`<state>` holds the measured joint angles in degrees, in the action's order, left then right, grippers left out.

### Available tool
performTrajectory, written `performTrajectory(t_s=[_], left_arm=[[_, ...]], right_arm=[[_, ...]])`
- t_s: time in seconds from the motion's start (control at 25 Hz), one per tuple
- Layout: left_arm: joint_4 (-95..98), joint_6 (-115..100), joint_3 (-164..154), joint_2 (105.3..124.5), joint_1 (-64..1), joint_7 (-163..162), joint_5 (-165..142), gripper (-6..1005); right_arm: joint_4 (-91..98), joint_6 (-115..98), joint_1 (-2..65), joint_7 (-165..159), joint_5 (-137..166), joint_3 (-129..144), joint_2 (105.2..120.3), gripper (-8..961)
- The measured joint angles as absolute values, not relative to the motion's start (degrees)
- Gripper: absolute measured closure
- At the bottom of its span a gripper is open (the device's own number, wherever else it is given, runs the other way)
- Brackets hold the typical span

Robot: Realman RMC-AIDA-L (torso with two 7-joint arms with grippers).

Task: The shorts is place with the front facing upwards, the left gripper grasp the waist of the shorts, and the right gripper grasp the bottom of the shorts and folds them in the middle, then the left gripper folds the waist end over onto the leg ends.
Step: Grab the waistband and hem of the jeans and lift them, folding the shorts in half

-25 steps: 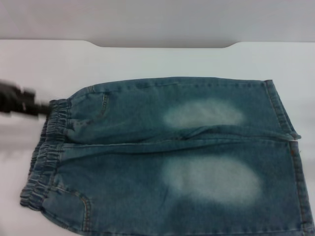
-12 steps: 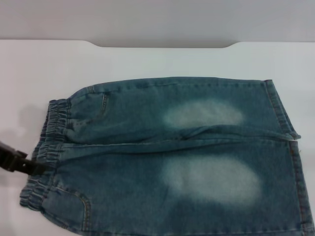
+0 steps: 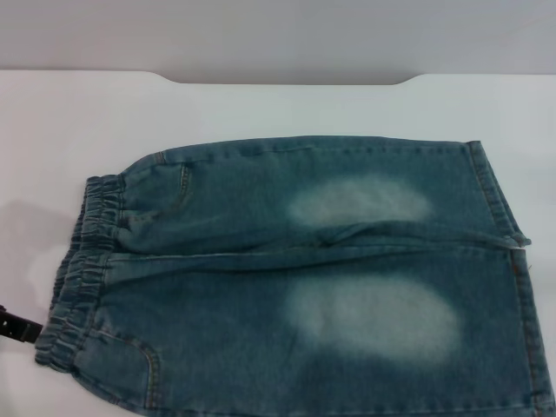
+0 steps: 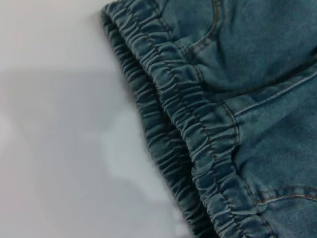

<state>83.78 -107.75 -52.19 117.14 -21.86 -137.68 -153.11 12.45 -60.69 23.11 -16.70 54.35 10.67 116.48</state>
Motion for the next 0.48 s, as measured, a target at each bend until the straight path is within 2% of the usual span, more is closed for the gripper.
performTrajectory(t_s=[0.48], left_arm=[[81.7, -107.0, -52.8, 117.98, -21.6, -137.7, -151.3, 352]], right_arm=[[12.5, -60.9, 23.2, -16.7, 54.4, 10.5, 116.28, 437]])
